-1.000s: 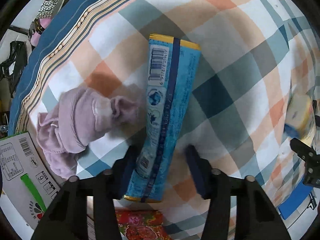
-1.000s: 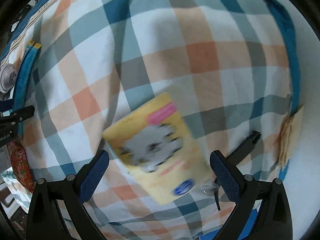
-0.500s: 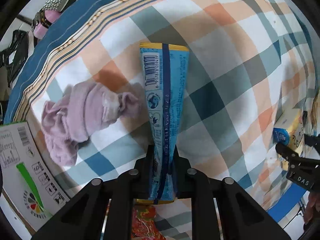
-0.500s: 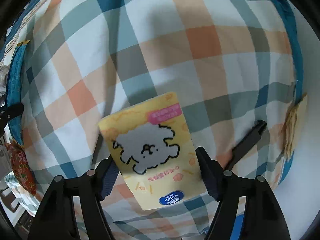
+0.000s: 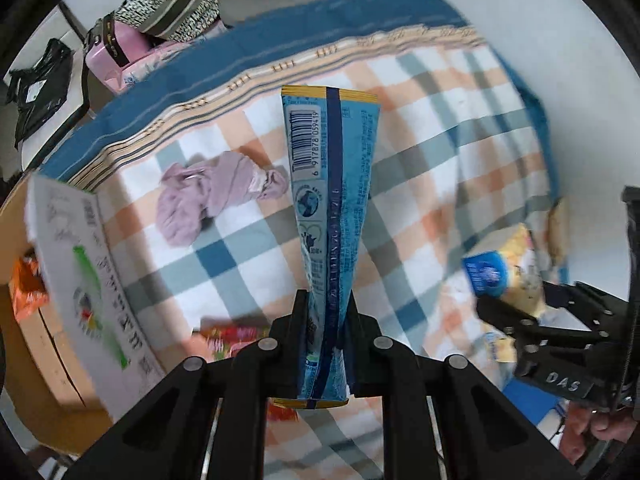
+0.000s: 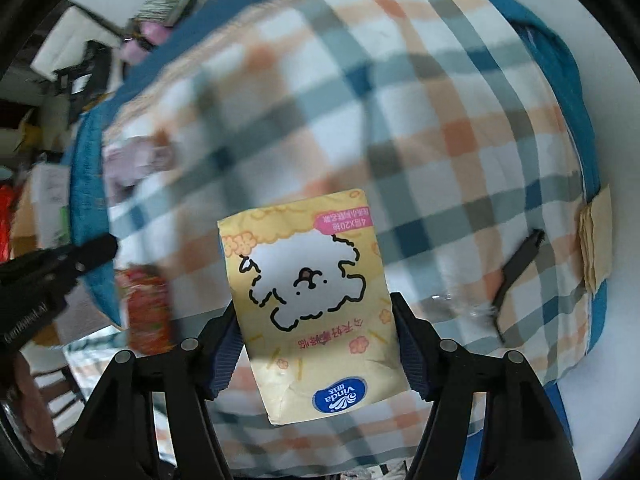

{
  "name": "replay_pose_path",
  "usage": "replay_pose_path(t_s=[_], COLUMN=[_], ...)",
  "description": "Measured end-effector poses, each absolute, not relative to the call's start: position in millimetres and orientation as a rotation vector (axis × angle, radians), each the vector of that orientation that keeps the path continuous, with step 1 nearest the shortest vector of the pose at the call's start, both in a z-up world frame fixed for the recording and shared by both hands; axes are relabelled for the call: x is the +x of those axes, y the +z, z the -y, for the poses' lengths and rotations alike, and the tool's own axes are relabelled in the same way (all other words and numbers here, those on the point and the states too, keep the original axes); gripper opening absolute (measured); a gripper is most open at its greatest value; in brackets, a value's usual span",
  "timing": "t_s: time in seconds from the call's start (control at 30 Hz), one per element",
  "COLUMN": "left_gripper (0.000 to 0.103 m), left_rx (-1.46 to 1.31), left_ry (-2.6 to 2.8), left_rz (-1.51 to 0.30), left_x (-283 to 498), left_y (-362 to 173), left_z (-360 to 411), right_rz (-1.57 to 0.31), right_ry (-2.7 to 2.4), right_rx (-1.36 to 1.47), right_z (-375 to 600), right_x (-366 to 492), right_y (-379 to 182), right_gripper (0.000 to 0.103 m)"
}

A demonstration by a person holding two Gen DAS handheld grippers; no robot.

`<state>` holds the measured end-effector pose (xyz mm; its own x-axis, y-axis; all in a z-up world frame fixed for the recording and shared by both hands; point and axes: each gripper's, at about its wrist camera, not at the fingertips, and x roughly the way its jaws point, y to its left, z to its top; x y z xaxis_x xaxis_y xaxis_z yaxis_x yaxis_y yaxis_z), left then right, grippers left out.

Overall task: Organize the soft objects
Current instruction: 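Carry the blue pack and yellow box into the box and release both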

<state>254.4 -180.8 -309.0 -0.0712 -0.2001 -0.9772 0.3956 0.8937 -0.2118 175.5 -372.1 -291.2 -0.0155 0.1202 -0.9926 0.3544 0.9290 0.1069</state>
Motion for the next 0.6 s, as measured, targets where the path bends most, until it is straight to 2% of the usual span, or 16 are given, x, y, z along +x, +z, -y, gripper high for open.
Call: replay_pose_path(t_s=[0.13, 0.27, 0.6], left_gripper=[0.012, 0.012, 0.012], left_rx=[0.065, 0.003, -0.082], left_ry=[-0.488, -0.455, -0.3], left_rz=[-1.525, -1.475, -1.427], left_x=[251, 245, 249], left_y=[-254, -221, -190], left_z=[149, 110, -30], right_rz=[-1.539, -1.503, -1.47], right_ry=[-0.103, -0.029, 0.167], right_rx=[0.367, 0.333, 0.241], right_z=[332, 284, 134], right_x=[182, 199, 216], right_y=[-259, -235, -196], right_gripper=[0.07, 0.07, 0.07])
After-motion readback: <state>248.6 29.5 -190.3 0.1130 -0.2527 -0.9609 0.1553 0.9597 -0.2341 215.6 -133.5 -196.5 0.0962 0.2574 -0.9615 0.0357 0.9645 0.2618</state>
